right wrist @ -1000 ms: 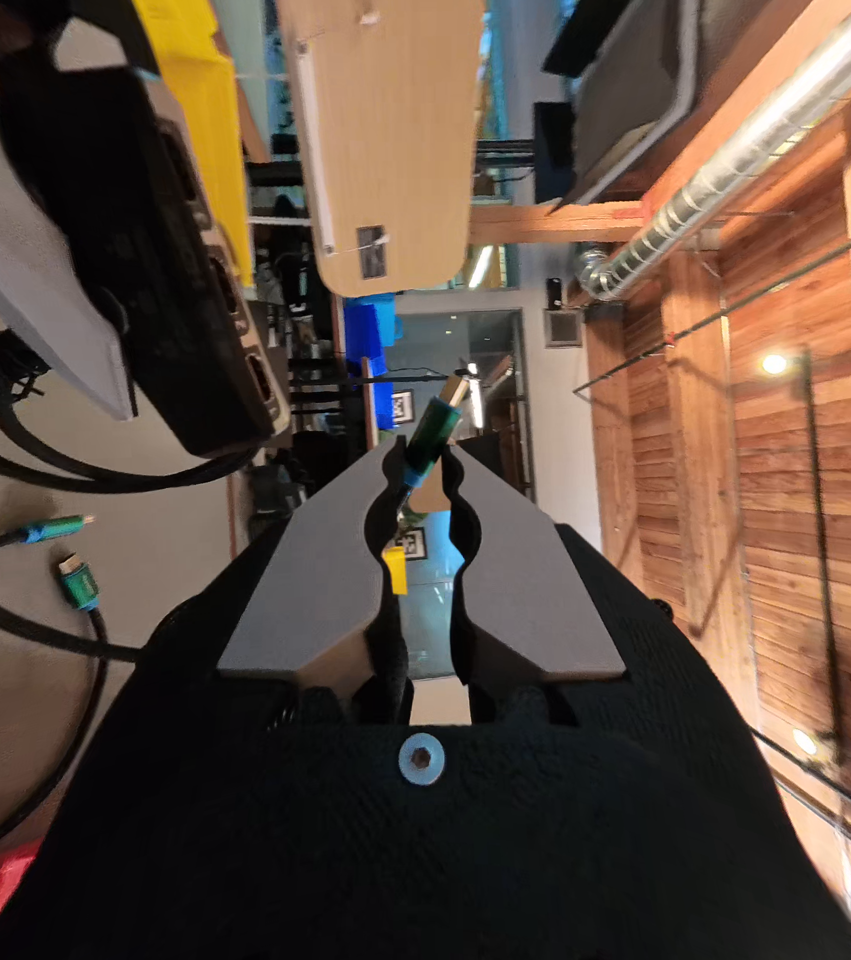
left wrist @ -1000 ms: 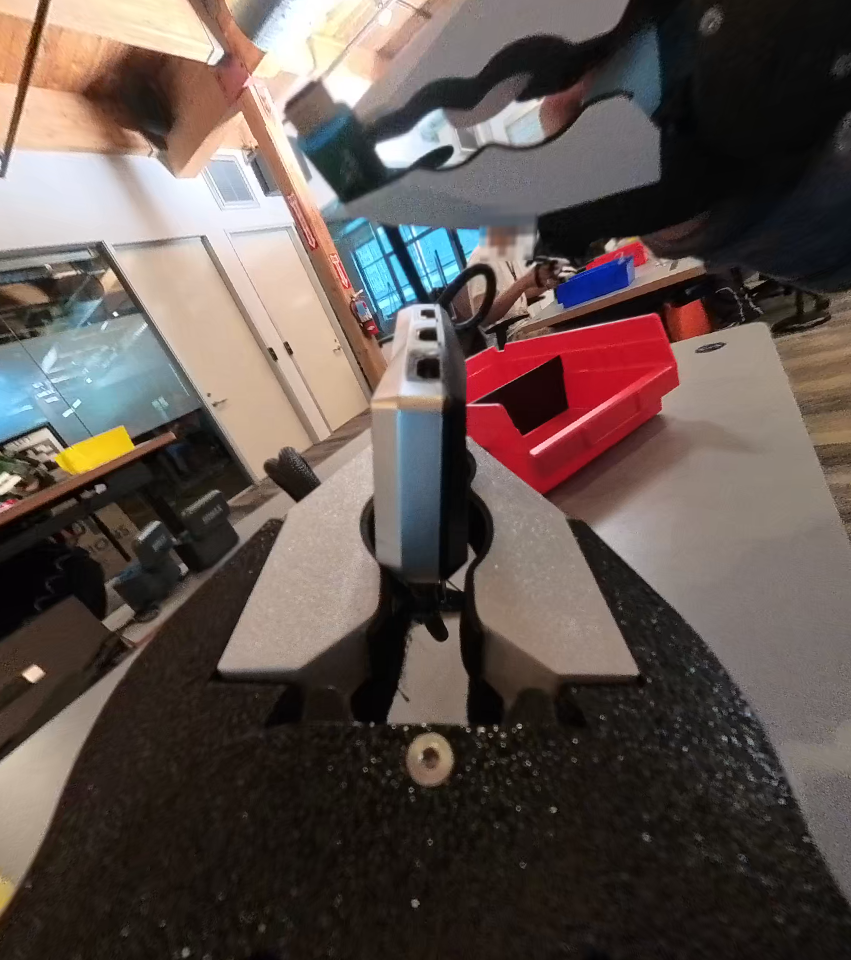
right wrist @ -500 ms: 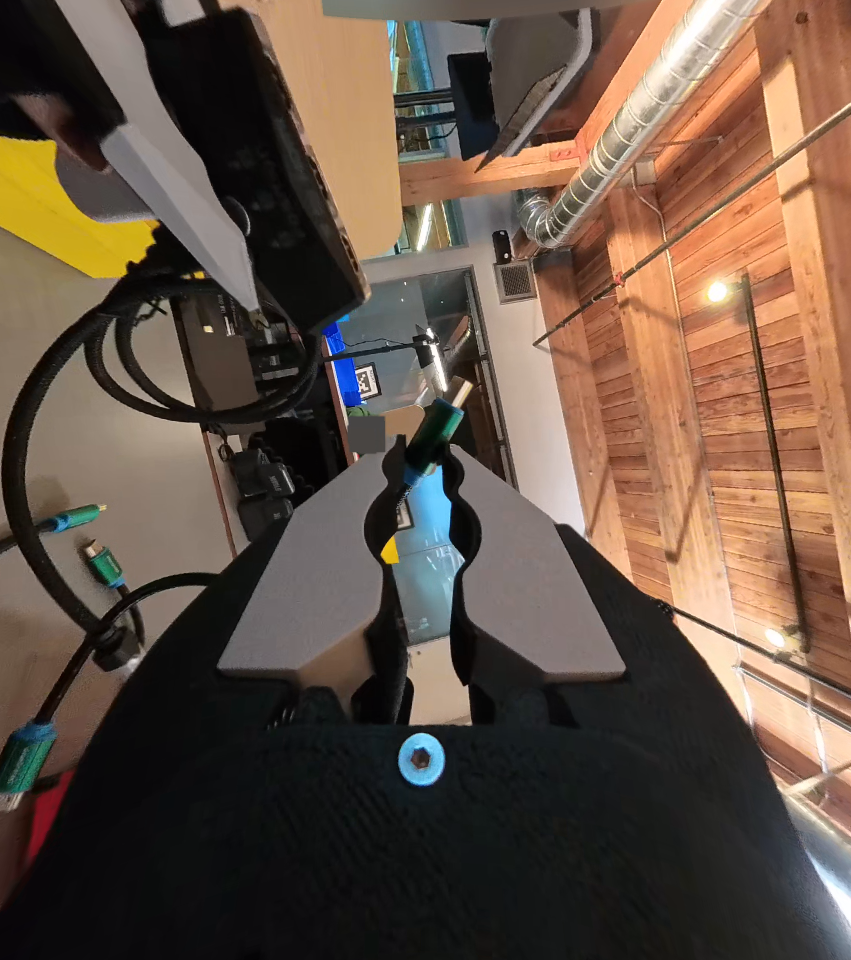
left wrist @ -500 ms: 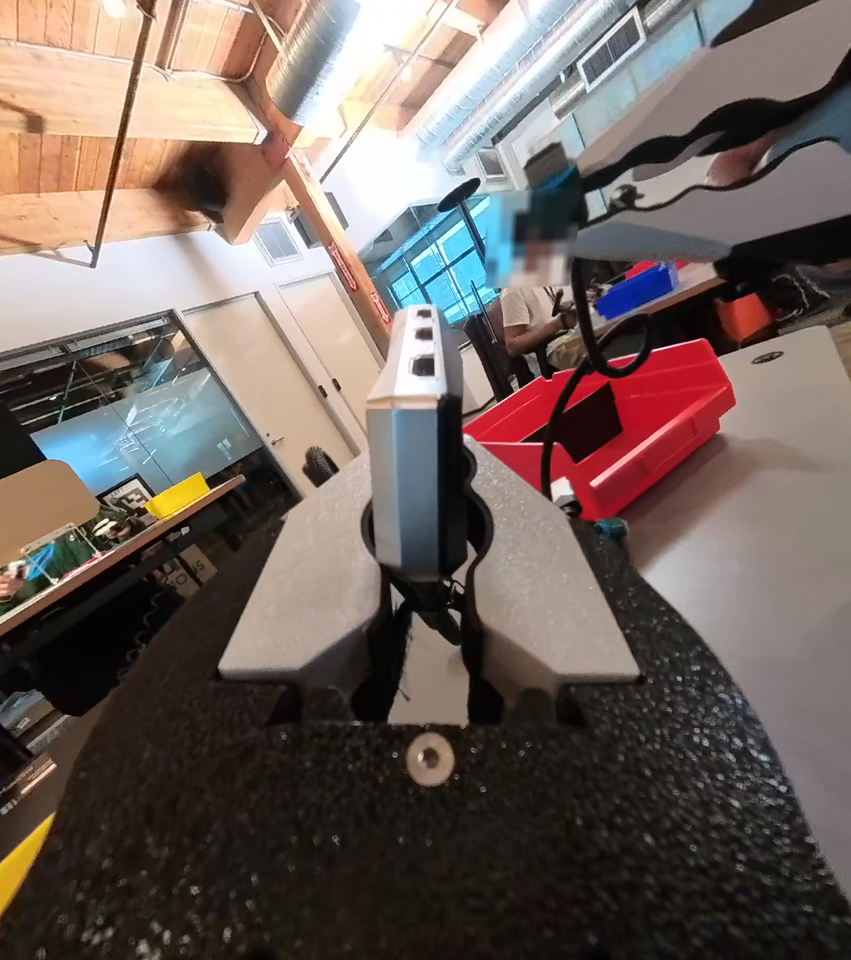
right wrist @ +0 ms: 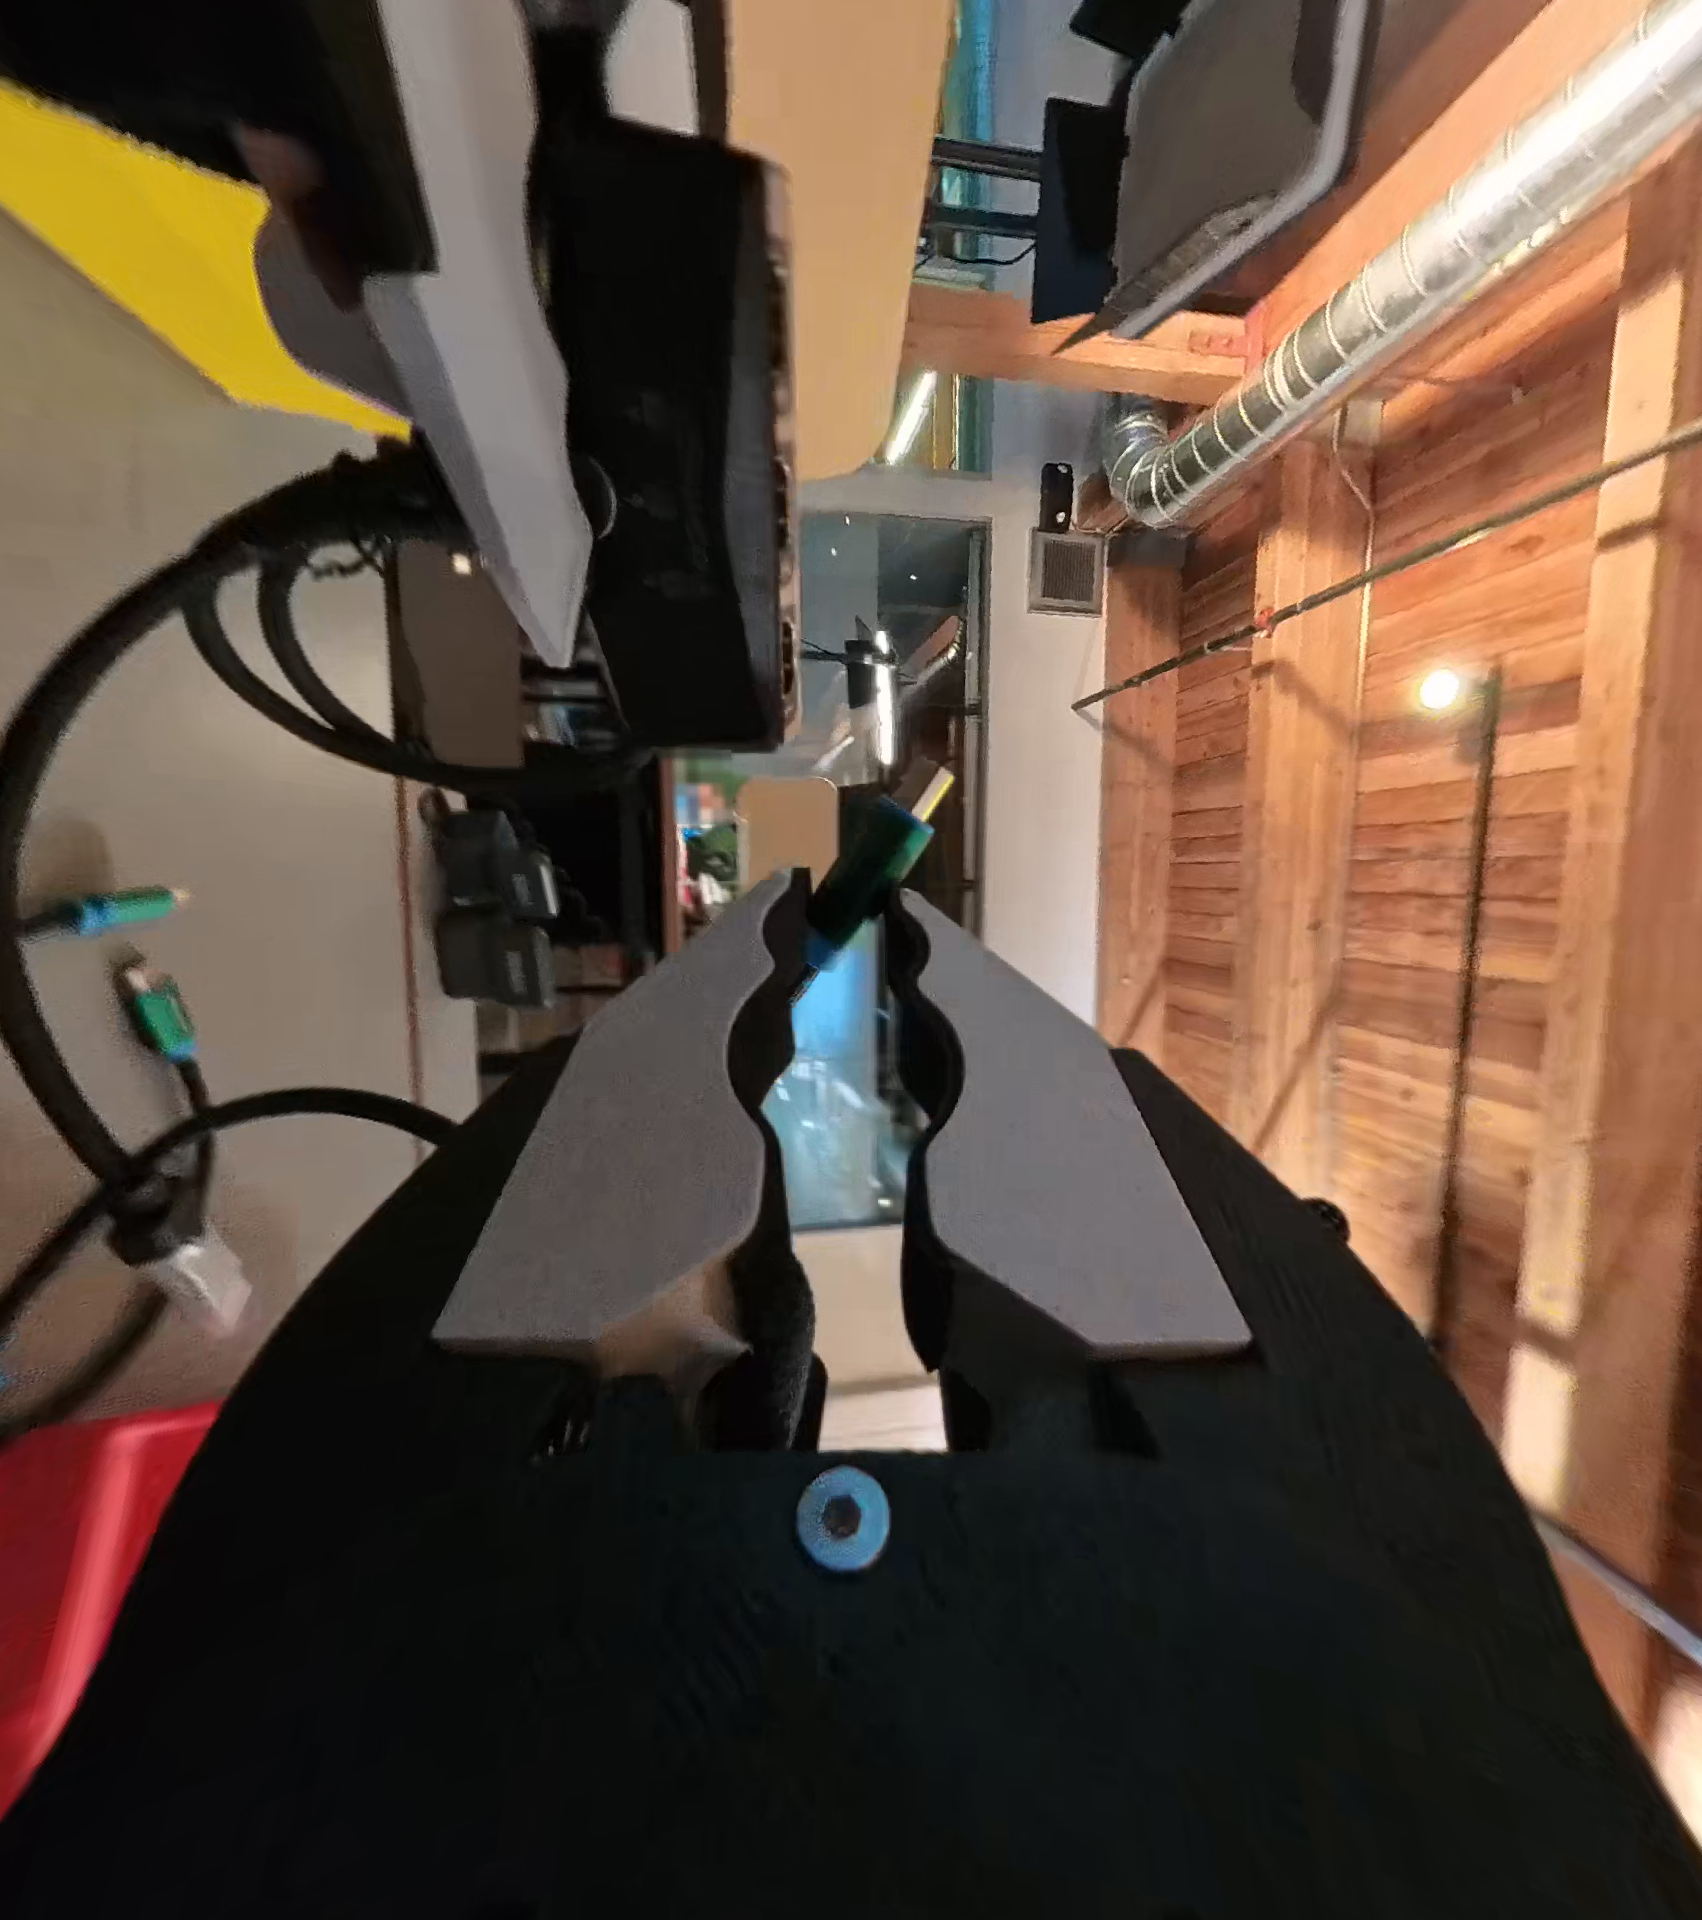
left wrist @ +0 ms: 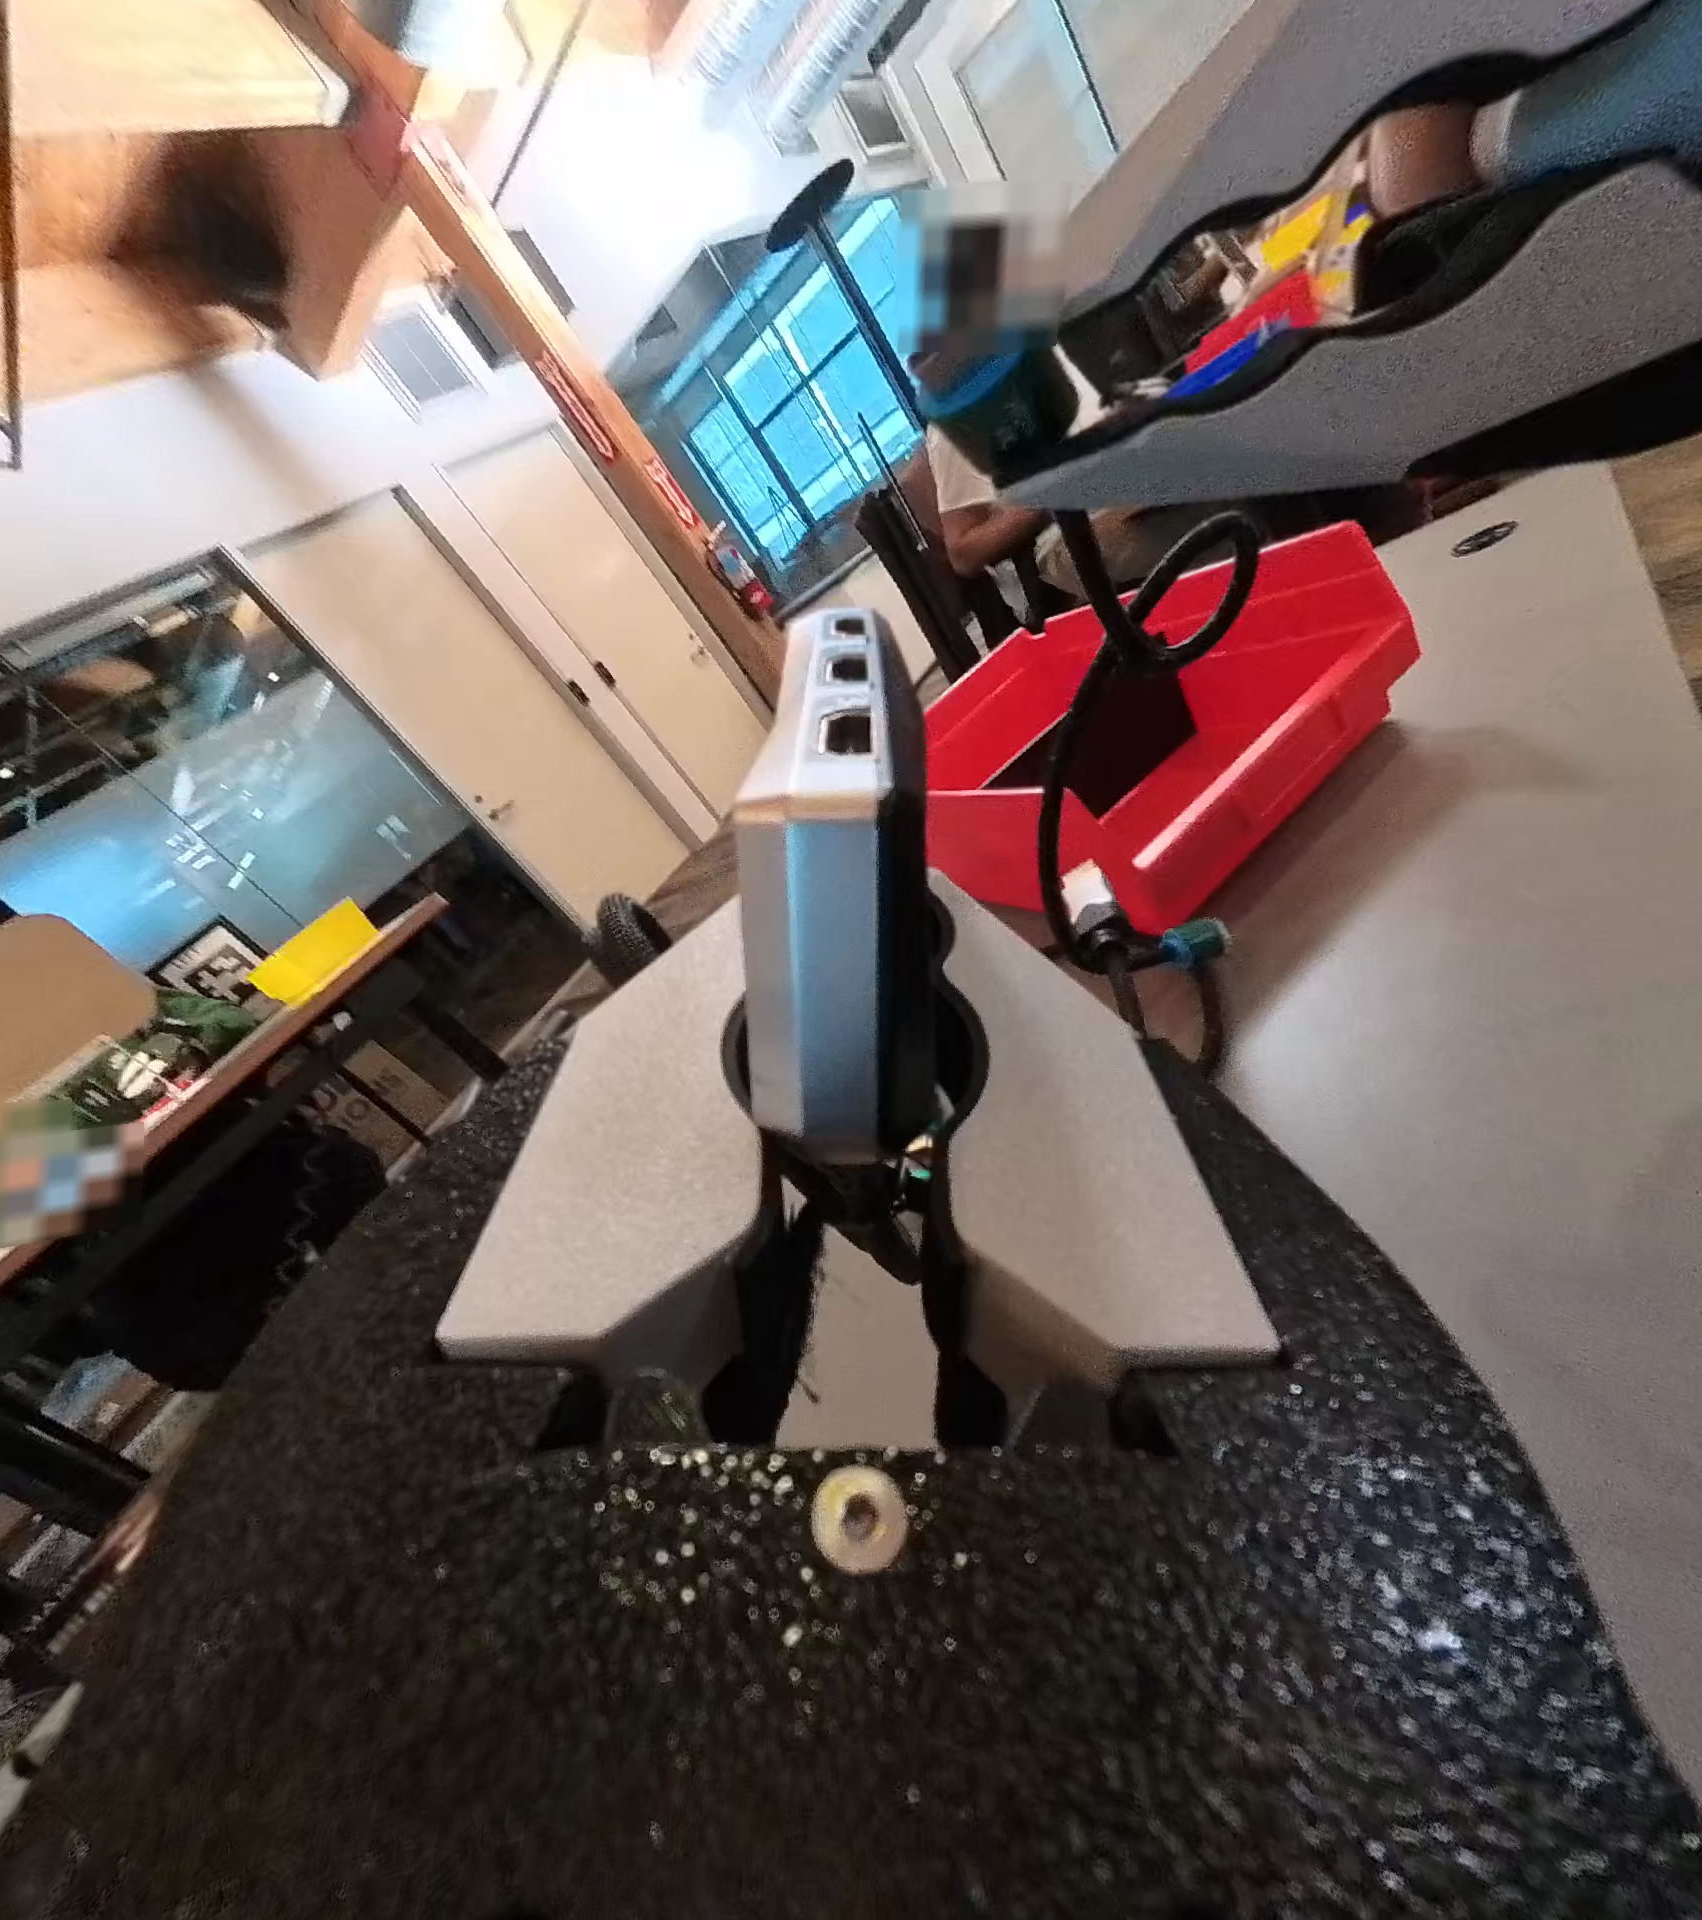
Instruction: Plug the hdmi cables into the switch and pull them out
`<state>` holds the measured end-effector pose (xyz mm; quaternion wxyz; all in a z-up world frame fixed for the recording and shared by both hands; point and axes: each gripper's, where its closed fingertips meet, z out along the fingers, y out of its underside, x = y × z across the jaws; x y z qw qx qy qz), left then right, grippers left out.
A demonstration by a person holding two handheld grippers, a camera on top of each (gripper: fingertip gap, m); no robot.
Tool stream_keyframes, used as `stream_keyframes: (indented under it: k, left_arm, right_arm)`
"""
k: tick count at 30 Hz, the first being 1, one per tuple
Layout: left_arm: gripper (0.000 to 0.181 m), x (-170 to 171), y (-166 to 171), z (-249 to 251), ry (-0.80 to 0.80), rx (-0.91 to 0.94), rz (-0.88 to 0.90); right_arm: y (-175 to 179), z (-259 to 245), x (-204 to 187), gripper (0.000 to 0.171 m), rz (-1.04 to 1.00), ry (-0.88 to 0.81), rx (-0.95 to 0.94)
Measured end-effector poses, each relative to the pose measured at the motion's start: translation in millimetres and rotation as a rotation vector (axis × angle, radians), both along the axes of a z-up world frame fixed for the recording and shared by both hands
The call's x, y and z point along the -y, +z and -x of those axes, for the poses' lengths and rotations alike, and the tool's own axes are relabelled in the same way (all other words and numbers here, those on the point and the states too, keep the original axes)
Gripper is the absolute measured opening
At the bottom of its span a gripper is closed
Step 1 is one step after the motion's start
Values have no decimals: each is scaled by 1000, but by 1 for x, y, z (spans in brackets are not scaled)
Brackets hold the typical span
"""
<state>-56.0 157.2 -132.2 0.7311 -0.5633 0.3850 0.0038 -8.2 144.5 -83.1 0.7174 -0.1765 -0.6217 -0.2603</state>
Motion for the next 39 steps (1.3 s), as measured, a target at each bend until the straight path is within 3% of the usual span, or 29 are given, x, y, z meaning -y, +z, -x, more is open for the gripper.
stream_keyframes:
  k: [4, 7, 16, 20, 29, 39]
  left_arm:
    - [20, -1, 2, 3, 32, -36, -8]
    - [20, 1, 9, 7, 62, -77, -58]
    - [19, -3, -1, 13, 258, -465, -382]
    - [19, -4, -5, 10, 264, -509, -420]
    - [19, -9, -4, 19, 274, -478, -390]
    - [20, -13, -19, 12, 243, -450, -320]
  right_arm:
    - [-1, 10, 2, 13, -96, -14, 94]
    - [-4, 16, 2, 12, -9, -4, 126]
    - [-43, 12, 3, 9, 1072, 62, 211]
    - [-44, 7, -10, 10, 1343, 58, 195]
    - [-41, 12, -10, 10, 1336, 107, 182]
    - [-46, 32, -4, 10, 1413, 321, 58]
